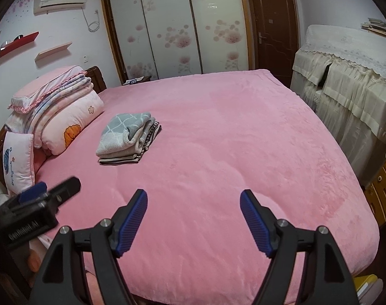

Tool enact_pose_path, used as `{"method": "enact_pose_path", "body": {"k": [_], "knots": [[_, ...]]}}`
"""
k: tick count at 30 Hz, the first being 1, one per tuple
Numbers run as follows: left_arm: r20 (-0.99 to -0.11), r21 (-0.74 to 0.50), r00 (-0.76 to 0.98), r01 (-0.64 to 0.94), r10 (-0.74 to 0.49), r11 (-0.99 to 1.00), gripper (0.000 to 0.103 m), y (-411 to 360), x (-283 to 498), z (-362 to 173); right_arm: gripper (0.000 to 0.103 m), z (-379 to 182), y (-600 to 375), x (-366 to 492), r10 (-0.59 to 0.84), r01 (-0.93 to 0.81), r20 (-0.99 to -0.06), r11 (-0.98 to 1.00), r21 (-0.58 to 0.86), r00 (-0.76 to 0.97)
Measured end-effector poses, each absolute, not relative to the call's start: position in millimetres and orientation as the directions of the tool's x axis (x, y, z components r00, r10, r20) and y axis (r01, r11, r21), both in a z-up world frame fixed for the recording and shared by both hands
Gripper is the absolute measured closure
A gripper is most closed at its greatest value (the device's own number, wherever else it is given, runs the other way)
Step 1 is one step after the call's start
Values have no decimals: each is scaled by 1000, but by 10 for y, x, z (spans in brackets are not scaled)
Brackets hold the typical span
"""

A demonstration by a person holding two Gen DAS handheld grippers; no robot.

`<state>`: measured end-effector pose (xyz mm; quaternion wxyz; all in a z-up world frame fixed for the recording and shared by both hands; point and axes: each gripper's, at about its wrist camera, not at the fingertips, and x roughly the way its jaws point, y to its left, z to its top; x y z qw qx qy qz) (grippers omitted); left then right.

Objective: Fold small clothes

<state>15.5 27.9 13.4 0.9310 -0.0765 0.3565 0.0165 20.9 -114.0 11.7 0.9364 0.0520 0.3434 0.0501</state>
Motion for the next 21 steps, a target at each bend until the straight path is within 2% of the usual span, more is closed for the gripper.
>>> {"method": "enact_pose_path", "body": {"k": [21], "knots": [[-680,-66,733,-66,3,996,1,28,71,109,27,127,-1098,29,40,-44,-605,999,8,795]]}}
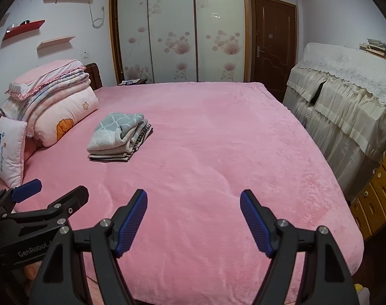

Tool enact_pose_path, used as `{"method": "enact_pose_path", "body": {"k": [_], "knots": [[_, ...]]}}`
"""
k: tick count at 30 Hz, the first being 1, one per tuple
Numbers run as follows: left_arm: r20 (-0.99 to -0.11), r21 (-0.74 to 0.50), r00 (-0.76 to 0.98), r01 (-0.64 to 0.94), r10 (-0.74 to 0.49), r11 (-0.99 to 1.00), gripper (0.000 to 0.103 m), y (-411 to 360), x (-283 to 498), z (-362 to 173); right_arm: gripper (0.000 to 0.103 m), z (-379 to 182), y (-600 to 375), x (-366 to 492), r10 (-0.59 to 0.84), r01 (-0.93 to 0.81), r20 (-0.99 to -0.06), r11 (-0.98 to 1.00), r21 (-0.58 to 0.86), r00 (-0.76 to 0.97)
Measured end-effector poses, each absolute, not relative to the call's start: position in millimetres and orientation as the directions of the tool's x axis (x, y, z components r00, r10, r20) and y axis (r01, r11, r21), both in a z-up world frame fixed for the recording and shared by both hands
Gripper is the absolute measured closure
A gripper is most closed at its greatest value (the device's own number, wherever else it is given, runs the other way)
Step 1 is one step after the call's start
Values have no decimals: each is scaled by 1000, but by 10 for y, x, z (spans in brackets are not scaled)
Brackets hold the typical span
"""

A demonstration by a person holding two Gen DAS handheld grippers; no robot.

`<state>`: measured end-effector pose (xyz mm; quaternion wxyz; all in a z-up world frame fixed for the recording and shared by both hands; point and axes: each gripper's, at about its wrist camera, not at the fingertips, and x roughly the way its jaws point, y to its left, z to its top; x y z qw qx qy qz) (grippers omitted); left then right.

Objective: Fold small clothes

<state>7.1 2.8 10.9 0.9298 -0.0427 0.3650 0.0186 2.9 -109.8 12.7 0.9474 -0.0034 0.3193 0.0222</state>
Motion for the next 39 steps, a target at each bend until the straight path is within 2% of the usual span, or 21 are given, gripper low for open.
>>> {"method": "enact_pose_path", "body": {"k": [39], "knots": [[-710,-36,704,-51,11,998,1,-93,-9,72,27,41,-1204,-91,26,-29,-621,1000,6,783]]}}
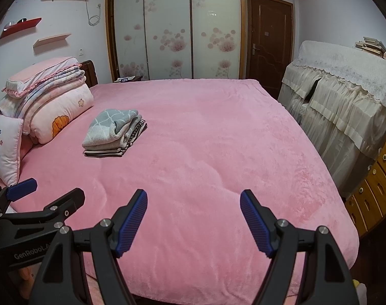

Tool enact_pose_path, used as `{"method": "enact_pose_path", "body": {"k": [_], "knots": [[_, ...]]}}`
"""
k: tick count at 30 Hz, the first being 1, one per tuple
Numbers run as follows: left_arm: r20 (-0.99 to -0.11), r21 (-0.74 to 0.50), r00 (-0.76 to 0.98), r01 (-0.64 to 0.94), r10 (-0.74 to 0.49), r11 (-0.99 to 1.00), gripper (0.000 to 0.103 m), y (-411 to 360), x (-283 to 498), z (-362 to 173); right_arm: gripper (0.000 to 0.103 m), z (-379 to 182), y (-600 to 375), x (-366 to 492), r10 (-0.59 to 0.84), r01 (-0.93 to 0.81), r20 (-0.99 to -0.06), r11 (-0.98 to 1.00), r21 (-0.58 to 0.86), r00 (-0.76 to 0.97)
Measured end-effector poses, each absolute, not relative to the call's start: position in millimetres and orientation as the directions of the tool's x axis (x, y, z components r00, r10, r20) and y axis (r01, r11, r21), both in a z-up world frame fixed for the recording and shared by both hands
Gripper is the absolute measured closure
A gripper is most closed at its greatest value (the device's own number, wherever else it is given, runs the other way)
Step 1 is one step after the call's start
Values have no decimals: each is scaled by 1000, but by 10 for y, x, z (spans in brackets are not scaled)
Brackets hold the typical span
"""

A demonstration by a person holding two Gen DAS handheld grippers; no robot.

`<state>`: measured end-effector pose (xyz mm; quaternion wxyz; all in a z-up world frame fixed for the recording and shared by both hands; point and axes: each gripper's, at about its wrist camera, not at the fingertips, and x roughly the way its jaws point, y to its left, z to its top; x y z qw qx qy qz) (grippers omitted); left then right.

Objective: Fold small clothes

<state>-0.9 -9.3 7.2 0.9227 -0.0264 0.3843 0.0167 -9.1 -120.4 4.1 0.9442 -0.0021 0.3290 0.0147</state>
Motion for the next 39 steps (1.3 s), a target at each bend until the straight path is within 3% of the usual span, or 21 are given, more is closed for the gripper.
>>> {"method": "enact_pose_path", "body": {"k": [39], "knots": [[-717,-31,697,-29,-2,999,1,-123,-29,16,27,-53,-1216,-55,12,-12,-642,1000,4,766]]}}
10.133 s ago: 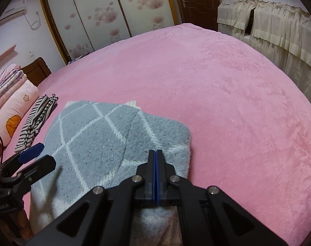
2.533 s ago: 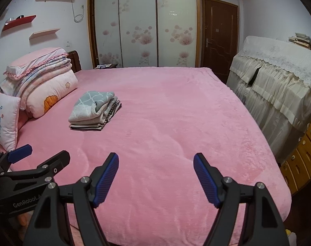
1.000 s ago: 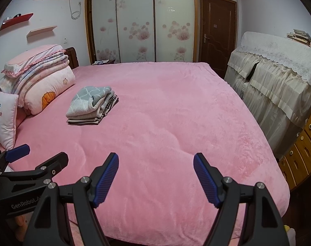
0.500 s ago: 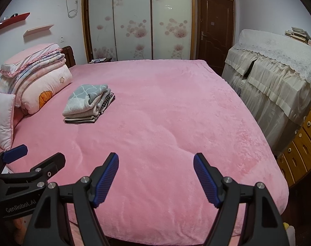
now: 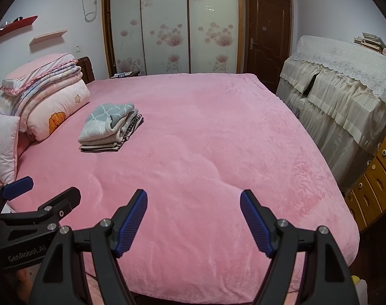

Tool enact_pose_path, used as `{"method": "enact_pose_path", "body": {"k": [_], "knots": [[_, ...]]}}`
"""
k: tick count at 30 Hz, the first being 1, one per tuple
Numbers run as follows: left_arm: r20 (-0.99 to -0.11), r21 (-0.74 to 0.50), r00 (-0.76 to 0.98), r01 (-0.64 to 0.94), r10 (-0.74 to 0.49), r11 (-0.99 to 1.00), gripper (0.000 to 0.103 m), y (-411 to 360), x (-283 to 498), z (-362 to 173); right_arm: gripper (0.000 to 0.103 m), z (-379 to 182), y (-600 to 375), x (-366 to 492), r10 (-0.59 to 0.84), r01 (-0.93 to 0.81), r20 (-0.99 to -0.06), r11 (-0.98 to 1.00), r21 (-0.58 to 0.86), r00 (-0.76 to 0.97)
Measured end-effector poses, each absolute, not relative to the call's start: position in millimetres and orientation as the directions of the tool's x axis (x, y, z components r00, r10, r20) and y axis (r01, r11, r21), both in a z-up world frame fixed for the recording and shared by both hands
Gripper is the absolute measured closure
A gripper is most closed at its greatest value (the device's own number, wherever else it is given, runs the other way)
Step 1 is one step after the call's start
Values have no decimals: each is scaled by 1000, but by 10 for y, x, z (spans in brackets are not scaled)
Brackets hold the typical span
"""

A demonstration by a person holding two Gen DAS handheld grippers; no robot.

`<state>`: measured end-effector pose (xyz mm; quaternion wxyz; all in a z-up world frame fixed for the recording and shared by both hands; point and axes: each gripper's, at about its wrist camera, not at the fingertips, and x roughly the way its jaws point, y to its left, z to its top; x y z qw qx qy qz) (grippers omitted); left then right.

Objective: Fold small clothes

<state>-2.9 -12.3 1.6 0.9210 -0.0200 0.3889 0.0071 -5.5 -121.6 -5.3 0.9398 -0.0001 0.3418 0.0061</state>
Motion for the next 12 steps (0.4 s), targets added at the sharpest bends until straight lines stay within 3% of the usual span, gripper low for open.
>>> {"method": "enact_pose_path", "body": {"k": [12], "knots": [[-726,-37,687,-26,-9,999,1,-87,9,9,27,-45,-1235,-45,11,-13,-642,1000,3,767]]}}
